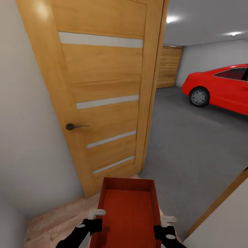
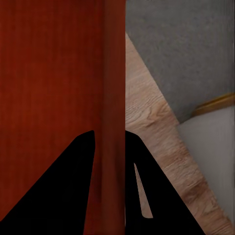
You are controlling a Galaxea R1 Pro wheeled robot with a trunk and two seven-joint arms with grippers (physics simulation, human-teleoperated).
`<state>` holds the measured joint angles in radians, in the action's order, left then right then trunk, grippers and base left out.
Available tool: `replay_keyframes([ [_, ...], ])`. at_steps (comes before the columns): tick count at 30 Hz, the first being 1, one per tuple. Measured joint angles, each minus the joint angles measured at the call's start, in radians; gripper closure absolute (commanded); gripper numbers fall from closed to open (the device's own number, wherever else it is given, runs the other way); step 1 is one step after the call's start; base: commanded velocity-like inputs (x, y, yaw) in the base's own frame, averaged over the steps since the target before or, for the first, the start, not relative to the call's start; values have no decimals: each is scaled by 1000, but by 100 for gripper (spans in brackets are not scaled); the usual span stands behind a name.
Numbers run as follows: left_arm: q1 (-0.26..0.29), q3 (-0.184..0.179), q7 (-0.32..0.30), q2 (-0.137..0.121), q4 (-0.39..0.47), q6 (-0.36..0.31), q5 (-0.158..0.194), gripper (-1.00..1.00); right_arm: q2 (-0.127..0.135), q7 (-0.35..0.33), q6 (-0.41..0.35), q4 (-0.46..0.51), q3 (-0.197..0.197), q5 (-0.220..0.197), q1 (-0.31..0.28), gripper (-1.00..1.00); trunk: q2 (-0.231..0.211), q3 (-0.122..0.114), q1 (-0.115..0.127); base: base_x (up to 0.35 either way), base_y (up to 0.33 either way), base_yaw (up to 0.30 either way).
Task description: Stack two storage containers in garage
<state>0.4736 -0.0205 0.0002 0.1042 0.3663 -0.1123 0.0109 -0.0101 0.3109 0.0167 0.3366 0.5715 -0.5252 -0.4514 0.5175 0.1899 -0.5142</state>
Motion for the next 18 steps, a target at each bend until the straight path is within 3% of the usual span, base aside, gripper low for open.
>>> replay_keyframes([
  [15, 0, 0, 0, 0, 0, 1, 0, 100, 0, 0, 0, 1, -1, 1, 0, 100, 0, 0, 0, 322, 0, -286],
  [18, 0, 1, 1, 1, 1, 1, -1, 100, 1, 0, 0, 2, 0, 0, 0, 100, 0, 0, 0, 279, 0, -152],
])
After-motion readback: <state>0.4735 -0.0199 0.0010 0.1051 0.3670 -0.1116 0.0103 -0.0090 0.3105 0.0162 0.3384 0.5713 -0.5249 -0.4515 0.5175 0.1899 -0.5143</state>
